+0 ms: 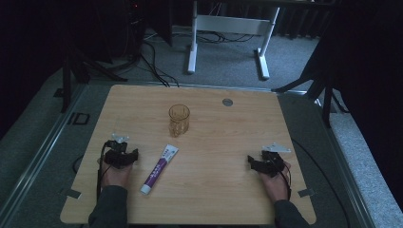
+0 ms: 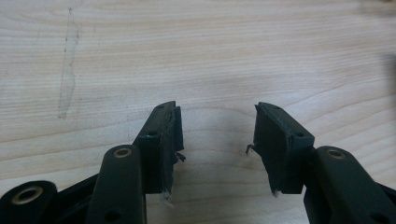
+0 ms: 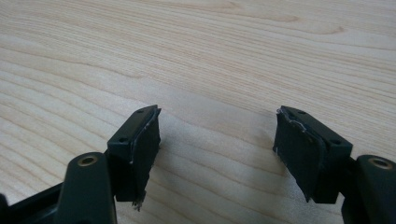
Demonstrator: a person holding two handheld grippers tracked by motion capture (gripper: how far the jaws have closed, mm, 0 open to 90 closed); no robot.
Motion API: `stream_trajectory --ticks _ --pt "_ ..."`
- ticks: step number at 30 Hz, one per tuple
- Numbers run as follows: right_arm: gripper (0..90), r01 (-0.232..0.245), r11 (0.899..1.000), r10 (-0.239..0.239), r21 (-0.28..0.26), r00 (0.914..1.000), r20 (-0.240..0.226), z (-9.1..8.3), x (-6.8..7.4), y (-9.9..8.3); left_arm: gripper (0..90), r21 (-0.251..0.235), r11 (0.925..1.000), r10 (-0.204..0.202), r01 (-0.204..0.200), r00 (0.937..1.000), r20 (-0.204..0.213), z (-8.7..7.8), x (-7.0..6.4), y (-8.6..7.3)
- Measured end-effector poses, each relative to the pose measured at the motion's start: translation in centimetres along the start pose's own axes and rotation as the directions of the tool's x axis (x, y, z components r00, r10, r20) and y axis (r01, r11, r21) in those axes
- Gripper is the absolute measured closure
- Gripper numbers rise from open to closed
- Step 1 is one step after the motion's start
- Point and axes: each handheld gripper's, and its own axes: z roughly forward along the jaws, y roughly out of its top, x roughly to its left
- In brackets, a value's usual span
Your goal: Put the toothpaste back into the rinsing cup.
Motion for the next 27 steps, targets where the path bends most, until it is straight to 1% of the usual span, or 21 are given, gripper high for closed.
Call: stream_trajectory --ticks 3,6,7,8,9,11,16,19,21,27 --pt "30.8 -0.004 1.0 0.004 -0.001 1.0 0.003 0.0 0.0 0.0 49.1 -0.004 0.9999 0.01 -0.01 0.9996 0.027 -0.7 0.0 0.1" --pt "30.7 -0.005 1.0 0.005 -0.001 1.0 0.004 0.0 0.0 0.0 49.2 -0.001 1.0 0.009 -0.009 0.9993 0.038 -1.1 0.1 0.2" --pt "30.5 -0.006 1.0 0.006 -0.001 1.0 0.006 0.0 0.0 0.0 49.8 -0.002 1.0 -0.002 0.002 0.9986 0.054 -1.6 0.2 0.3" --pt "30.5 -0.006 1.0 0.006 -0.001 1.0 0.006 0.0 0.0 0.0 50.2 -0.002 1.0 -0.002 0.002 0.9986 0.054 -1.6 0.2 0.3" --pt "30.5 -0.007 1.0 0.007 -0.001 1.0 0.007 0.0 0.0 0.0 50.2 -0.007 1.0 -0.005 0.005 0.9981 0.061 -2.0 0.2 0.4" --pt "30.3 -0.008 1.0 0.008 -0.001 0.9999 0.008 0.0 0.0 0.0 50.4 -0.019 0.9998 0.004 -0.003 0.9984 0.056 -2.4 0.1 0.6" --pt "29.4 -0.009 1.0 0.009 0.0 0.9999 0.008 0.0 0.0 0.0 50.6 -0.018 0.9997 0.019 -0.018 0.9983 0.054 -3.7 -0.1 1.2" --pt "29.4 -0.01 1.0 0.01 -0.001 0.9999 0.009 0.0 0.0 0.0 50.9 -0.01 0.9996 0.028 -0.027 0.997 0.072 -4.2 -0.1 1.5" --pt "29.4 -0.017 1.0 0.017 0.0 0.9997 0.016 0.0 0.0 0.0 50.8 -0.006 0.9995 0.03 -0.03 0.9951 0.094 -4.5 -0.1 1.8" --pt "29.4 -0.029 1.0 0.029 -0.001 0.9992 0.029 0.0 -0.1 0.0 50.6 0.005 0.999 0.043 -0.044 0.9919 0.119 -5.2 -0.6 2.2"
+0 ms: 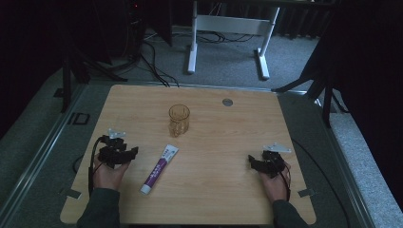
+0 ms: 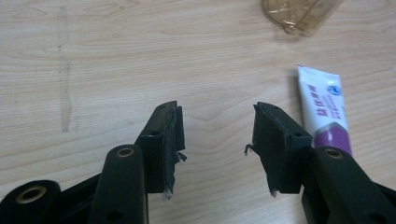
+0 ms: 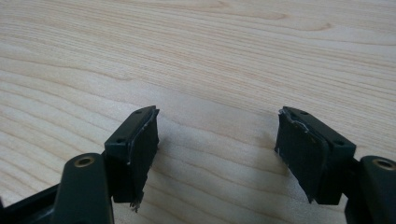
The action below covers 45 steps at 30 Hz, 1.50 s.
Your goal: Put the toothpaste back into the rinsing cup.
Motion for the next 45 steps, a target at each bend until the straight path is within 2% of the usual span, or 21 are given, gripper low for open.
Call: stream_trajectory --ticks 14,23,45 --pt "29.3 -0.002 1.0 0.002 0.0 1.0 0.0 0.0 0.0 0.0 50.0 0.05 0.998 0.037 -0.039 0.999 0.024 -0.8 -1.0 0.7" --pt "29.3 -0.001 1.0 0.001 0.0 1.0 0.0 0.0 0.0 0.0 49.5 0.08 0.9926 0.088 -0.091 0.9951 0.046 -1.3 -2.1 1.5" --pt "29.3 -0.007 1.0 0.007 -0.001 1.0 -0.004 0.0 -0.1 0.1 48.4 0.111 0.9833 0.139 -0.144 0.989 0.05 -1.5 -3.8 1.9"
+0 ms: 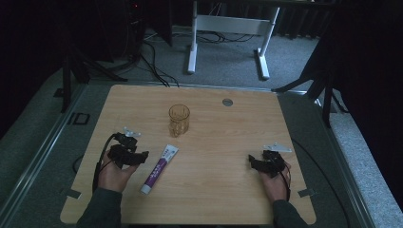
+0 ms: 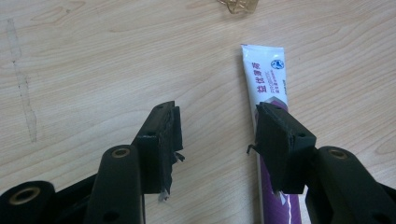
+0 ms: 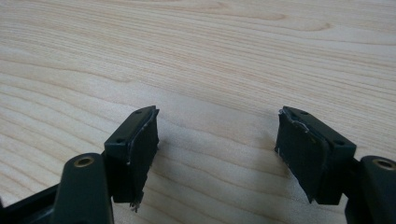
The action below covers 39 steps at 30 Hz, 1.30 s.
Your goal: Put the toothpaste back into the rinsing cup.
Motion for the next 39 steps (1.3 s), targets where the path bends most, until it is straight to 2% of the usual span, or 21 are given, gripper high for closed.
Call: stream_trajectory --ticks 10,19,28,39 --pt "29.4 -0.007 1.0 0.007 -0.002 1.0 -0.004 0.0 -0.1 0.0 48.6 0.019 0.9996 0.023 -0.023 0.9997 0.001 0.0 -0.7 0.1" --pt "29.4 -0.011 1.0 0.011 -0.002 0.9999 -0.004 0.0 -0.1 0.0 49.2 0.048 0.9984 0.029 -0.03 0.9995 0.015 0.1 -1.6 0.4" --pt "29.4 -0.011 1.0 0.011 -0.001 0.9999 -0.003 0.0 -0.1 0.0 50.6 0.062 0.9976 0.03 -0.031 0.9995 0.005 0.2 -2.0 0.6" --pt "29.4 -0.011 1.0 0.011 -0.001 0.9999 -0.001 0.0 -0.1 0.1 51.3 0.122 0.9904 0.065 -0.066 0.9978 0.012 0.9 -3.0 0.6"
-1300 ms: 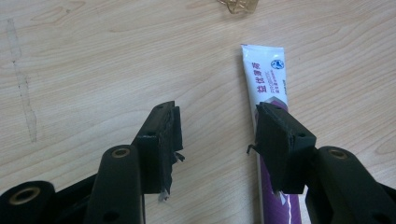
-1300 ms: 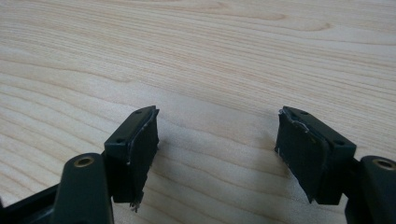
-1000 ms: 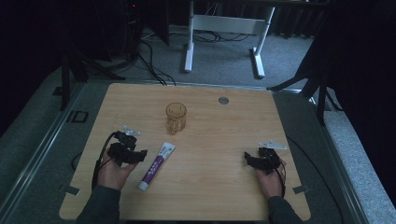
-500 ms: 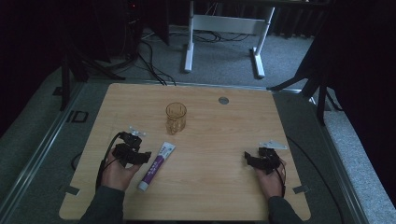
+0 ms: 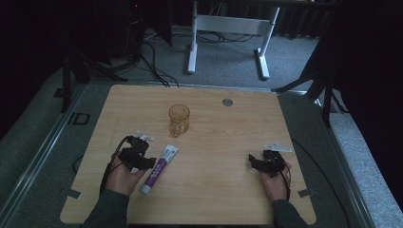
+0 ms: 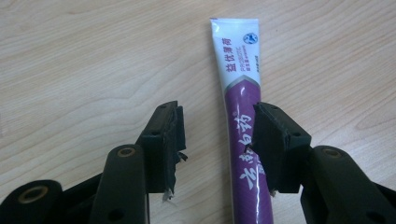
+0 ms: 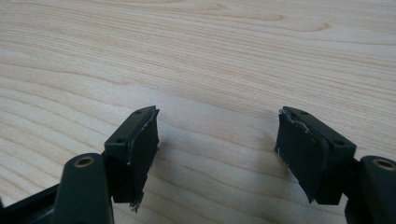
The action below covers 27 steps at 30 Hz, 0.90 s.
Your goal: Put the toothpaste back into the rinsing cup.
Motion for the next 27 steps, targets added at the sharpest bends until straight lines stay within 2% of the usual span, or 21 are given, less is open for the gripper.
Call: stream_trajectory --ticks 11,21,27 --pt "29.4 0.001 1.0 -0.001 0.001 1.0 0.002 0.0 0.0 0.0 50.6 0.03 0.9995 -0.002 0.002 1.0 0.009 0.5 -0.6 0.5" --pt "29.4 -0.003 1.0 0.003 0.0 1.0 0.0 0.0 0.0 0.0 50.0 0.038 0.9987 -0.036 0.035 0.9989 0.031 0.4 -0.7 1.2" --pt "29.4 -0.004 1.0 0.004 0.0 1.0 0.0 0.0 0.0 0.0 50.3 0.06 0.9976 -0.036 0.034 0.9982 0.047 0.6 -1.0 1.6"
